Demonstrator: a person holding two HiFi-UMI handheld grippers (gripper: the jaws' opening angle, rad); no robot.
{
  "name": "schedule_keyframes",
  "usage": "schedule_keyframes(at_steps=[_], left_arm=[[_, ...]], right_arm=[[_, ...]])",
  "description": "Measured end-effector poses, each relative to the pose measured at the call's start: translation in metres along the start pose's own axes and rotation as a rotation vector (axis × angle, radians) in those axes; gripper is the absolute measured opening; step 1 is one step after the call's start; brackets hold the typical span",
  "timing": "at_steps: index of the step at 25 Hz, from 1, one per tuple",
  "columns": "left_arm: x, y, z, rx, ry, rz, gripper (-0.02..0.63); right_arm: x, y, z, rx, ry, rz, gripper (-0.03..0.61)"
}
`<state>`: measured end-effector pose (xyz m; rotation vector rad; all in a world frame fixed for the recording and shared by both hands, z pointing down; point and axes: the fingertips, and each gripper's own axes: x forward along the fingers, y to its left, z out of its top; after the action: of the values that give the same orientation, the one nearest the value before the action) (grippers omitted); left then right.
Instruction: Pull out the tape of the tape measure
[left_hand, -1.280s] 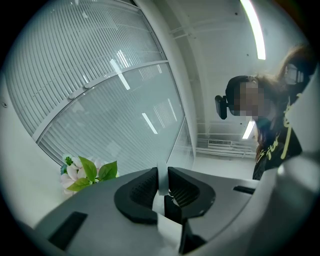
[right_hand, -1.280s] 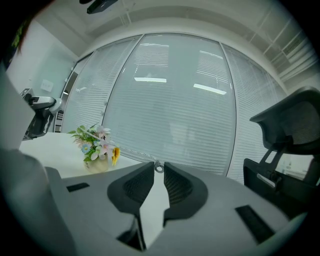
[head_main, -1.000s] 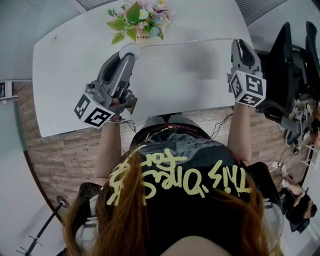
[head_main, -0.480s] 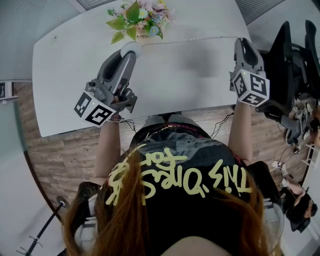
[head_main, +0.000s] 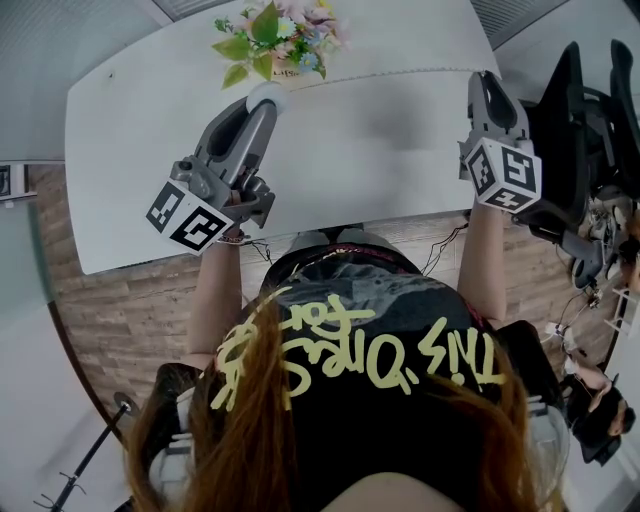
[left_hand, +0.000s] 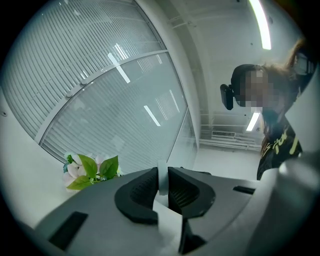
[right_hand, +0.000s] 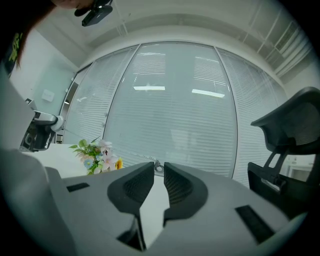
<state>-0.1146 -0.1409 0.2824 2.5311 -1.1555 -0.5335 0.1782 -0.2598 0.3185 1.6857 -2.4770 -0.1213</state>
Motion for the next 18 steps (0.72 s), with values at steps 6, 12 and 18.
schedule_keyframes(at_steps=[6,12,18], left_arm=[[0.0,0.001,-0.002,-0.047,0.0,-0.009,0.058],[0.004,-0.004,-0.003,-0.068,0.002,-0.031,0.058],[0.009,-0.004,-0.002,-0.091,-0.011,-0.04,0.058]], right_arm=[[0.0,0.007,0.006,0.002,-0.015,0.022,0.064],[0.002,0.02,0.013,0.002,-0.033,0.054,0.064],[0.004,0.034,0.016,0.005,-0.041,0.086,0.064]])
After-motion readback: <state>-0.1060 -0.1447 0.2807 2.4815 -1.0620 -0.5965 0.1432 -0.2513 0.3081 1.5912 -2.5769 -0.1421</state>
